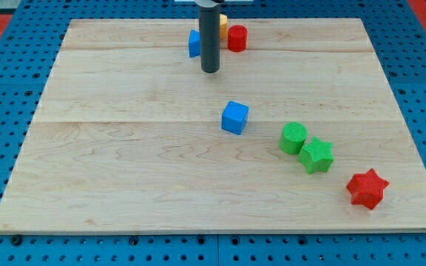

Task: Push the blue cube diagonally bottom left to the blue triangle

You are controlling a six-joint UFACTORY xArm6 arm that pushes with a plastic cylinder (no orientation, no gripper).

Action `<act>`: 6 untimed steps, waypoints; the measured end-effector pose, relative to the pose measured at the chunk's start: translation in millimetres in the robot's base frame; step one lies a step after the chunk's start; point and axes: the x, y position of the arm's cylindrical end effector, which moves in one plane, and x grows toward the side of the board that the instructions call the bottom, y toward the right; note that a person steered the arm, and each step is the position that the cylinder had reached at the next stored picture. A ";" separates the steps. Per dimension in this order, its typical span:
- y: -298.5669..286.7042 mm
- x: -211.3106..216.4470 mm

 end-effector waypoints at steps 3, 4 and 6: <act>60.6 83.5; 40.5 129.5; 12.4 156.6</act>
